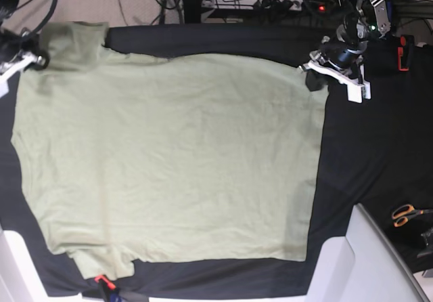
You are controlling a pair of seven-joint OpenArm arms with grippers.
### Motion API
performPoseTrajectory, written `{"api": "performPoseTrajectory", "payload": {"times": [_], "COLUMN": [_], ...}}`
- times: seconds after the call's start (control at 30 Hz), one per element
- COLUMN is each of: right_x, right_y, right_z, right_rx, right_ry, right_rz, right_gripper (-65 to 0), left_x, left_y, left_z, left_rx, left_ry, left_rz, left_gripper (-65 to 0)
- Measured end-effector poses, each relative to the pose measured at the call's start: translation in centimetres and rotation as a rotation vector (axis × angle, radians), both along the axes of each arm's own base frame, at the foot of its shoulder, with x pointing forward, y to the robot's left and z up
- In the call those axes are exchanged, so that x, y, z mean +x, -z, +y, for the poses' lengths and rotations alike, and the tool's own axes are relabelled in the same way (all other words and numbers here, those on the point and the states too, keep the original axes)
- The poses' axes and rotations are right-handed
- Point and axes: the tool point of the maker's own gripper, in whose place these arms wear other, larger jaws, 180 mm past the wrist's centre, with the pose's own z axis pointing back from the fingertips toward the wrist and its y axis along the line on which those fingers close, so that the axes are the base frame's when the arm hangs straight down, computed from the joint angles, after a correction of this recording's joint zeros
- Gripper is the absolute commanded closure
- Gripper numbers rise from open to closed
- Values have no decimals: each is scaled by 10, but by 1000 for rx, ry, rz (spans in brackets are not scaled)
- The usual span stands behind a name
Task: Fold the T-shirt properly
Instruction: 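Grasp the shirt edge with both grippers, then pull the grasped edge across the shirt toward its middle with both grippers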
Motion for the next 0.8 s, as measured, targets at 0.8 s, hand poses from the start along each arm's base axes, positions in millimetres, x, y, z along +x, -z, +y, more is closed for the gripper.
{"api": "performPoseTrajectory", "payload": {"times": [0.8], "right_x": [89], "right_y": [-11], "right_z": [-28], "right_rx": [-21], "right_ry": [-18], "right_rz": [-14], "right_gripper": [-6], "left_x": [84], "left_y": [-26], "left_z": [-12], "left_rx": [-58], "left_ry": [-12], "left_rz": [-89], "left_gripper": [0]}}
